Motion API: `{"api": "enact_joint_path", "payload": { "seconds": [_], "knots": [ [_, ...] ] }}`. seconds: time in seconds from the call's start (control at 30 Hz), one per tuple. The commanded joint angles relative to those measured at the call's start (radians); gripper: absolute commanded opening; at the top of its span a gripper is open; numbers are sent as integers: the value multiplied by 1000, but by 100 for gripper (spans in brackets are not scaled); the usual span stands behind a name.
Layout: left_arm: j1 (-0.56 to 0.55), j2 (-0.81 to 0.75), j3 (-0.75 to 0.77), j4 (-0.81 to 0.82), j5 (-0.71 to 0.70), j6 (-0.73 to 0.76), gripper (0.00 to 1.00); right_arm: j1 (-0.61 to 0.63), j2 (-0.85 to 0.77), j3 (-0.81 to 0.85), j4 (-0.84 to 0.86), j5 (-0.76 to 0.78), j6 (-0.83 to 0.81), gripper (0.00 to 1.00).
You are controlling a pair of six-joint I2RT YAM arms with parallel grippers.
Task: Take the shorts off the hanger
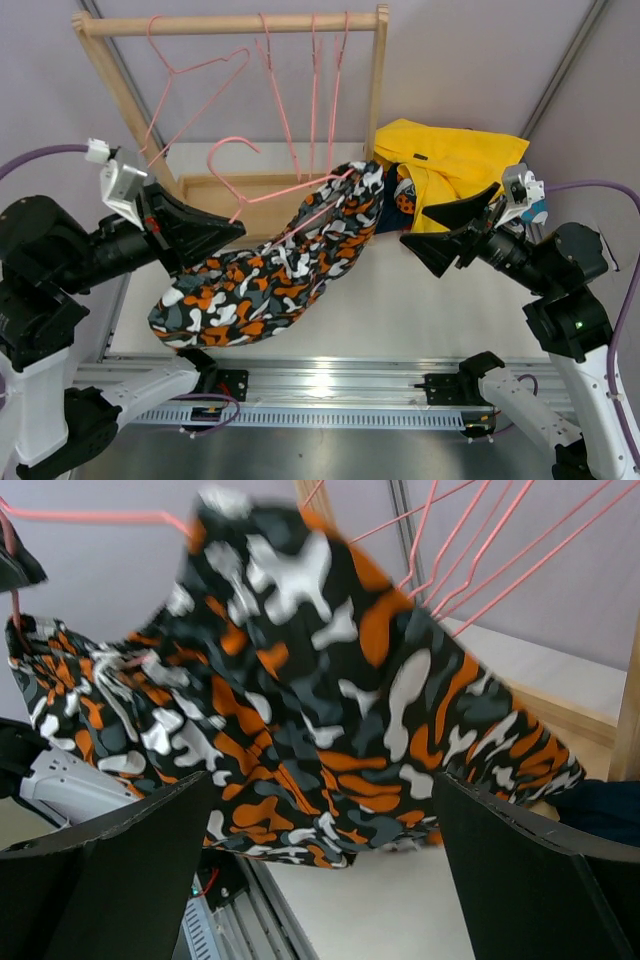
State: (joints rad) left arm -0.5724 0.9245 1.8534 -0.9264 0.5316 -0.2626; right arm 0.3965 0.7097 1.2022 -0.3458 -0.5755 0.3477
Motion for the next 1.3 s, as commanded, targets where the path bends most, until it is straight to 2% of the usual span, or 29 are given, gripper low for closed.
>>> {"api": "enact_joint_path", "payload": {
  "seconds": [0.0, 0.2, 0.5, 0.6, 0.67, 0.7, 0.73, 0.77, 0.8, 0.9, 1.0, 1.17, 1.27],
  "knots": [
    [-11, 46, 63, 70, 16, -59, 0, 5, -10, 39, -21, -14, 2, 99],
    [-11, 19, 18, 101, 36, -72, 0, 5, -26, -21, 31, 3, 25, 99],
    [-11, -4, 15, 123, 64, -87, 0, 62, 71, -197, 417, -1, 163, 99],
    [-11, -9, 13, 118, 53, -83, 0, 122, 120, -219, 450, 40, 148, 95],
    [-11, -9, 10, 110, 53, -75, 0, 142, 143, -220, 455, 71, 126, 83],
    [-11, -10, 7, 109, 51, -72, 0, 146, 146, -220, 461, 72, 123, 73],
    [-11, -13, 4, 106, 47, -70, 0, 151, 148, -220, 461, 83, 117, 35],
    [-11, -13, -2, 104, 45, -64, 0, 150, 142, -217, 456, 98, 100, 11],
    [-11, -16, -5, 101, 30, -63, 0, 151, 134, -210, 433, 165, 91, 0],
    [-11, -15, -8, 57, -4, -43, 0, 137, 97, -182, 391, 314, 36, 0],
    [-12, -27, -38, 28, -41, -27, 0, 69, 89, -121, 311, 382, -4, 0],
    [-18, -44, -74, 9, -73, -7, 0, -180, 100, -87, 271, 365, 59, 0],
    [-30, -41, -74, -9, -94, 0, 0, -284, 106, -102, 274, 332, 120, 0]
  ]
}}
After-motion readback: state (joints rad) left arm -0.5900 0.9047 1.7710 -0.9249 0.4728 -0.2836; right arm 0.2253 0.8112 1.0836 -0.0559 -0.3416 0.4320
